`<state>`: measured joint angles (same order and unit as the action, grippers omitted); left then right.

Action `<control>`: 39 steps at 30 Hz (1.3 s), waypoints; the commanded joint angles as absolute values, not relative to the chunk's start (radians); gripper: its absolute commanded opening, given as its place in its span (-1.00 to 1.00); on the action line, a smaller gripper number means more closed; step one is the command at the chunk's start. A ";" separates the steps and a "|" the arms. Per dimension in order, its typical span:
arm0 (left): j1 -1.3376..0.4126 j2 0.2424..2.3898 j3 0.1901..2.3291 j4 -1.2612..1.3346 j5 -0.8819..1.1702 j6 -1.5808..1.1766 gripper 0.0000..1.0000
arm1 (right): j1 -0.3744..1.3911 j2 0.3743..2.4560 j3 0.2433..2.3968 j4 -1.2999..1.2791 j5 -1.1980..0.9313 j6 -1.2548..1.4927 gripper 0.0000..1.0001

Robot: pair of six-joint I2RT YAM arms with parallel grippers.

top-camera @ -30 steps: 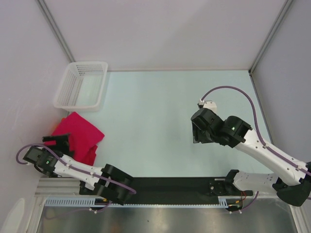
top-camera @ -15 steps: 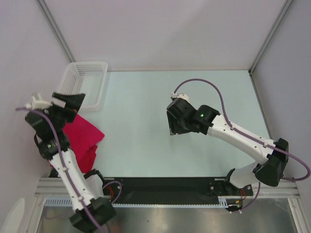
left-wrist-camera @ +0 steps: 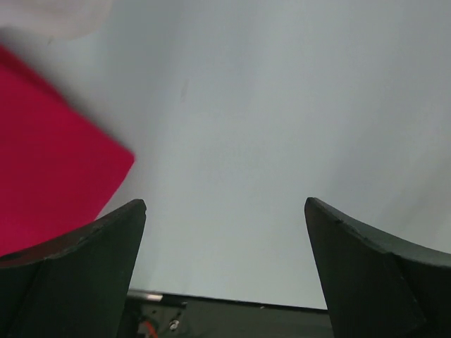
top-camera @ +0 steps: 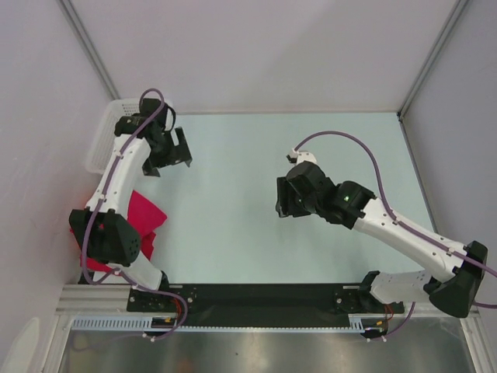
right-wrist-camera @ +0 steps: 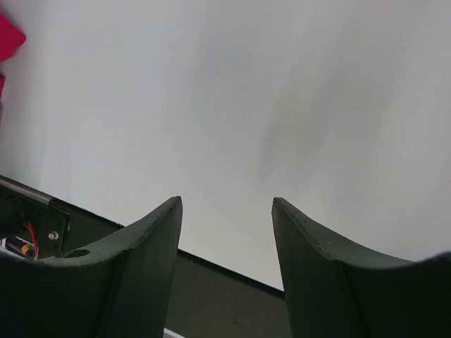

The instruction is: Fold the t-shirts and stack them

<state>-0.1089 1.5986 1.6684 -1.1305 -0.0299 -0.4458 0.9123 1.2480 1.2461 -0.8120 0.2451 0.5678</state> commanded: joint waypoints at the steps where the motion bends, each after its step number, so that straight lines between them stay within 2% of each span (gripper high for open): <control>1: -0.103 1.568 1.639 -1.368 -0.336 -0.409 0.99 | 0.891 1.184 1.177 -0.718 0.216 0.560 0.20; 6: -0.086 1.566 1.569 -1.382 -0.411 -0.457 0.99 | 0.855 1.125 1.129 -0.710 0.190 0.528 0.20; 10: -0.035 1.485 1.446 -1.373 -0.486 -0.532 0.99 | 0.812 1.072 1.086 -0.726 0.163 0.500 0.21; 14: 0.124 1.373 1.324 -1.326 -0.497 -0.546 0.99 | 0.769 1.043 1.074 -0.730 0.100 0.479 0.21; 22: 0.394 1.192 1.050 -1.137 -0.362 -0.417 1.00 | 0.761 1.049 1.112 -0.752 0.023 0.450 0.20; 27: 0.422 1.192 0.994 -1.108 -0.307 -0.457 0.99 | 0.759 1.040 1.137 -0.776 0.020 0.425 0.20; 31: 0.527 1.154 0.933 -1.043 -0.219 -0.469 0.99 | 0.755 1.026 1.123 -0.787 0.038 0.405 0.20; 39: 0.627 1.155 0.924 -1.005 -0.152 -0.439 0.99 | 0.701 1.034 1.085 -0.741 -0.018 0.379 0.21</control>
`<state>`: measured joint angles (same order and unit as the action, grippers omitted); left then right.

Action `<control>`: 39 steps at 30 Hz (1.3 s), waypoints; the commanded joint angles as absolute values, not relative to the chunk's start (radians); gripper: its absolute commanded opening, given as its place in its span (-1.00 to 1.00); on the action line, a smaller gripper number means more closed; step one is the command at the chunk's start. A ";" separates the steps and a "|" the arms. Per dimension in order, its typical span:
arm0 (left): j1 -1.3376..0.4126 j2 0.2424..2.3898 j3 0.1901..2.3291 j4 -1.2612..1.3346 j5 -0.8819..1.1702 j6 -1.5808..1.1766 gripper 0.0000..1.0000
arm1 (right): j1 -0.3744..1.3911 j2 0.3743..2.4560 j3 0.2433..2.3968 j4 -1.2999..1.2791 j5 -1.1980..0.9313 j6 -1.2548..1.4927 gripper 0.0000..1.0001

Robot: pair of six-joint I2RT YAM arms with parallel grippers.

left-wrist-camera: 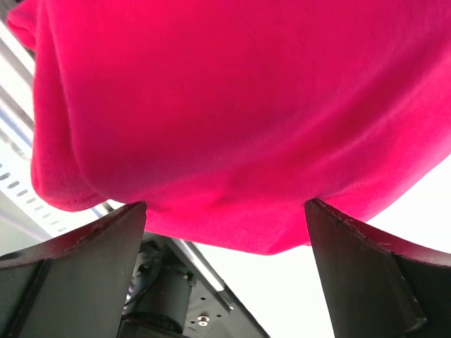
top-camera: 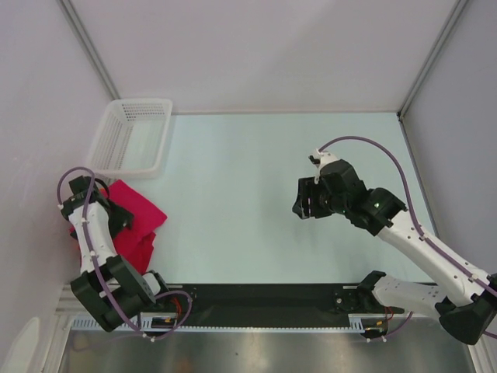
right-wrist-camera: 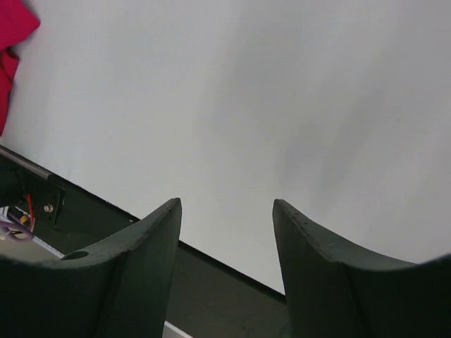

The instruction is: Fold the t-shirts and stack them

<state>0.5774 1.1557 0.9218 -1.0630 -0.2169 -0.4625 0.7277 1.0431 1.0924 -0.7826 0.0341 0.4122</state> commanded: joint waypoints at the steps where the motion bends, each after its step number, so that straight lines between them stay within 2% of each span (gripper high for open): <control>1: 0.665 1.158 0.919 -0.997 -0.118 -0.430 0.99 | 0.690 1.048 1.083 -0.720 -0.029 0.380 0.21; 5: 0.796 1.183 0.884 -0.953 0.017 -0.378 0.99 | 0.677 1.094 1.074 -0.654 -0.080 0.388 0.21; 10: 0.900 1.209 0.854 -0.907 0.066 -0.380 0.99 | 0.666 1.157 1.077 -0.592 -0.129 0.393 0.20; 17: 0.907 1.178 0.903 -0.893 0.127 -0.434 0.99 | 0.640 1.203 1.091 -0.584 -0.138 0.382 0.20; 22: 0.907 1.112 1.017 -0.934 0.106 -0.446 0.99 | 0.638 1.212 1.085 -0.575 -0.155 0.426 0.19; 26: 0.905 1.063 1.136 -1.009 0.167 -0.459 0.99 | 0.644 1.207 1.074 -0.569 -0.167 0.465 0.18; 30: 0.885 1.057 1.355 -1.092 0.256 -0.456 0.99 | 0.666 1.209 1.081 -0.580 -0.153 0.488 0.17; 31: 0.858 1.058 1.377 -1.097 0.186 -0.456 0.99 | 0.681 1.209 1.086 -0.583 -0.141 0.498 0.17; 34: 0.848 1.055 1.313 -1.069 0.230 -0.483 0.99 | 0.710 1.210 1.111 -0.603 -0.106 0.511 0.17; 39: 0.775 1.083 1.091 -0.899 0.233 -0.523 0.99 | 0.778 1.233 1.163 -0.652 -0.043 0.520 0.17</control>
